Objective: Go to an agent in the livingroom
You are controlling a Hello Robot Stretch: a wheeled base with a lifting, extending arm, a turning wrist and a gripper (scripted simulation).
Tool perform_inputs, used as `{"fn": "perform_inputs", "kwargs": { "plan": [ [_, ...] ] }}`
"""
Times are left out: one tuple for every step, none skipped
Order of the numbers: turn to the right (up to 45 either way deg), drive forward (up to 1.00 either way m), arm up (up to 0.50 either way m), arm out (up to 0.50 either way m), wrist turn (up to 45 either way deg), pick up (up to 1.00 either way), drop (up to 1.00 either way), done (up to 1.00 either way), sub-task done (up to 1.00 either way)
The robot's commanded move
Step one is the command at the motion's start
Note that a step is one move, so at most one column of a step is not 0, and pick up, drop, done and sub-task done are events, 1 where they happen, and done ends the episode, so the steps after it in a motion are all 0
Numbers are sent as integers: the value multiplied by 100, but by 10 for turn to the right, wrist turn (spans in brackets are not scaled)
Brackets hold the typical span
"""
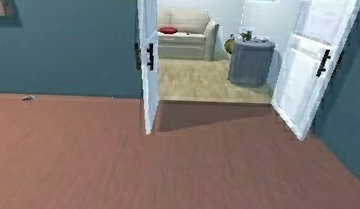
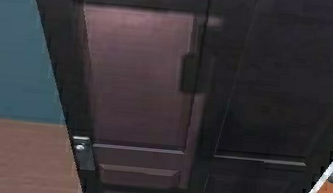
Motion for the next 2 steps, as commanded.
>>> {"fn": "perform_inputs", "kwargs": {
  "plan": [
    [0, 50, 0, 0, 0, 0, 0, 0, 0],
    [150, 0, 0, 0, 0, 0, 0, 0, 0]
  ]
}}
